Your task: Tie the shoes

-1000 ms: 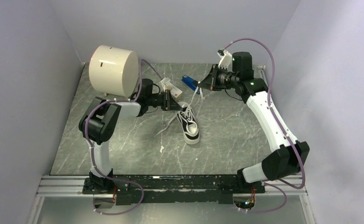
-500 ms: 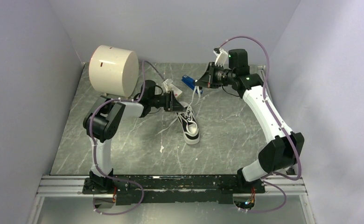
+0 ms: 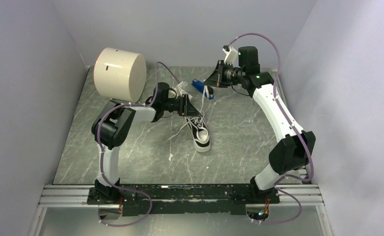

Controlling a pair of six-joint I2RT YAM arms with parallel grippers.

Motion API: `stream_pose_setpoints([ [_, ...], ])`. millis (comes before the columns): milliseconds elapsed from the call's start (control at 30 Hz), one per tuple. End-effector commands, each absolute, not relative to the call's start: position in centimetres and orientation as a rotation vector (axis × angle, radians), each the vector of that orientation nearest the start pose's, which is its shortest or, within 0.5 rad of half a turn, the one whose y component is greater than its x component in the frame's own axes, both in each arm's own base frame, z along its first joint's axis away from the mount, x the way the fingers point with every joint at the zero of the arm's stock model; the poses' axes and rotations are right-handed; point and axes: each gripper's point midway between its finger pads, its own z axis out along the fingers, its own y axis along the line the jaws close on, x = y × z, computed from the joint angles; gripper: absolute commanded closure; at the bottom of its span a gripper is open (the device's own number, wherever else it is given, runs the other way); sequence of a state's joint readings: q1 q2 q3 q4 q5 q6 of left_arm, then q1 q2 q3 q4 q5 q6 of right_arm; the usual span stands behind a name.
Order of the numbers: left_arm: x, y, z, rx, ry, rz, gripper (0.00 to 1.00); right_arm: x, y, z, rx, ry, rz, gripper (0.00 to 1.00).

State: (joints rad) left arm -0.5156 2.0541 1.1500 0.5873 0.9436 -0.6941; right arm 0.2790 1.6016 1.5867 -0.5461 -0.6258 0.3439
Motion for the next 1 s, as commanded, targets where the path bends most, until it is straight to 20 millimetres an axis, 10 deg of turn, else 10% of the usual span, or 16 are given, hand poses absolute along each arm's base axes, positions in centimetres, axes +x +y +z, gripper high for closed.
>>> stream_pose_setpoints([
  [0,33.5,-37.9,12.0,0.614,2.001,-1.695,0.51,38.8,23.0,30.1,-0.323,2.129,1.015,1.0],
  [367,33.4,-37.8,12.7,0.644,2.025,-1.65,0.84,41.6,23.4,26.3,-0.257,2.204,0.991,1.0],
  [767,32.0,-36.9,13.9,0.651,2.001,-1.73,0.95,44.9,25.6,16.8,-0.215,2.325,1.015,1.0],
  [967,32.5,-36.3,13.9,0.621,2.02,-1.723,0.95,44.1,26.0,15.1,-0.218,2.424,1.109,1.0],
])
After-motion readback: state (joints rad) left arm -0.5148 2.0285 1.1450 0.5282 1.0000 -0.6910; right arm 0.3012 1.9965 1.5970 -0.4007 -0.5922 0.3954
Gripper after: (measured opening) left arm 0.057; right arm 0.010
